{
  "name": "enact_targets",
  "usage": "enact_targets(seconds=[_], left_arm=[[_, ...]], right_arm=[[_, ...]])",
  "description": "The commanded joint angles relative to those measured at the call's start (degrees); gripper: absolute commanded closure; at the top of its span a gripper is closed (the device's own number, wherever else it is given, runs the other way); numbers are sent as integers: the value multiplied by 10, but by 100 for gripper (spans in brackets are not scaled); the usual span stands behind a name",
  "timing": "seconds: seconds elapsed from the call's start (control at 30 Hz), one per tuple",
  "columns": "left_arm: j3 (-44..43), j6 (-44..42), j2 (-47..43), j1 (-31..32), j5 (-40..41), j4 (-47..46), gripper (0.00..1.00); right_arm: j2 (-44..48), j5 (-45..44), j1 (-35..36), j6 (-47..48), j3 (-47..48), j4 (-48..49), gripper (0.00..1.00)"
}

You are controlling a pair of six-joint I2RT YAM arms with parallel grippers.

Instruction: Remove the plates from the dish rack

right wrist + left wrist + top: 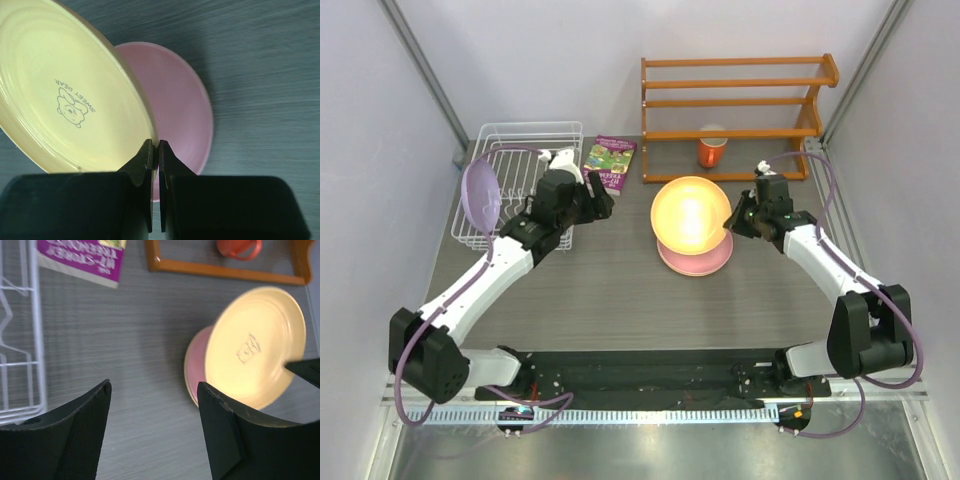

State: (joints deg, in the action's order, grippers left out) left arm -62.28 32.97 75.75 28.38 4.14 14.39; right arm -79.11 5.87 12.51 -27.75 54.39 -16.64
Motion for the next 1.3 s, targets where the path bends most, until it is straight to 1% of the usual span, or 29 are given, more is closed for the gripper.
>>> enact_targets(seconds=[0.0, 0.07, 0.1, 0.17, 0.2, 0.23, 0.27, 0.3, 0.37, 0.4, 0.47, 0.5, 0.57, 0.7, 0.73, 0.77, 0.8, 0.87, 0.9, 0.93, 0.97, 1.2, 1.27], left_arm=[[1, -79, -60, 1, 180, 8, 27], [2, -116, -76, 1, 239, 12, 22], [3, -126, -79, 1, 292, 12, 19], [8, -145, -83, 0, 346, 7, 13], [9, -167, -83, 0, 385, -1, 11], [11, -179, -81, 1, 403, -5, 10], [12, -188, -74, -1, 420, -9, 6], [11, -209, -68, -2, 454, -16, 5], [11, -224, -56, -6, 481, -18, 2], [8, -234, -44, -14, 497, -22, 2], [9, -237, -34, -24, 508, -23, 1], [10, -231, -28, -40, 507, -23, 1], [11, -220, -25, -58, 496, -18, 0], [15, -187, -26, -113, 463, -8, 1], [15, -180, -27, -121, 458, -5, 0], [15, -178, -25, -128, 448, -4, 0], [14, -176, -25, -140, 445, -3, 1], [11, -173, -22, -149, 440, -3, 1], [8, -174, -20, -157, 440, -3, 0], [8, -173, -17, -162, 438, -3, 0], [6, -172, -14, -166, 434, -3, 0], [-6, -179, 17, -205, 438, -23, 1], [-5, -184, 31, -215, 438, -37, 0]], right_arm=[[20, -24, -36, 31, 39, -79, 99], [22, -20, -43, 40, 35, -95, 99], [21, -16, -44, 43, 34, -102, 99], [18, -3, -46, 43, 31, -107, 99], [13, 3, -46, 45, 30, -109, 99], [8, 8, -47, 46, 29, -108, 99], [5, 15, -46, 46, 29, -109, 99], [1, 18, -46, 48, 29, -111, 99], [-7, 22, -46, 49, 29, -113, 99], [-10, 24, -46, 50, 27, -114, 99], [-18, 29, -47, 52, 28, -115, 99], [-22, 30, -47, 52, 27, -114, 99], [-33, 34, -46, 54, 28, -114, 99], [-46, 40, -45, 57, 29, -110, 98], [-47, 40, -46, 57, 29, -108, 89], [-49, 41, -45, 58, 28, -103, 86], [-50, 42, -46, 60, 27, -100, 79], [-49, 42, -46, 62, 27, -93, 58], [-45, 41, -46, 65, 26, -90, 55], [-44, 33, -46, 65, 26, -88, 50], [-41, 29, -46, 67, 26, -88, 38], [3, -27, -46, 72, 21, -88, 36], [24, -42, -46, 73, 19, -88, 32]])
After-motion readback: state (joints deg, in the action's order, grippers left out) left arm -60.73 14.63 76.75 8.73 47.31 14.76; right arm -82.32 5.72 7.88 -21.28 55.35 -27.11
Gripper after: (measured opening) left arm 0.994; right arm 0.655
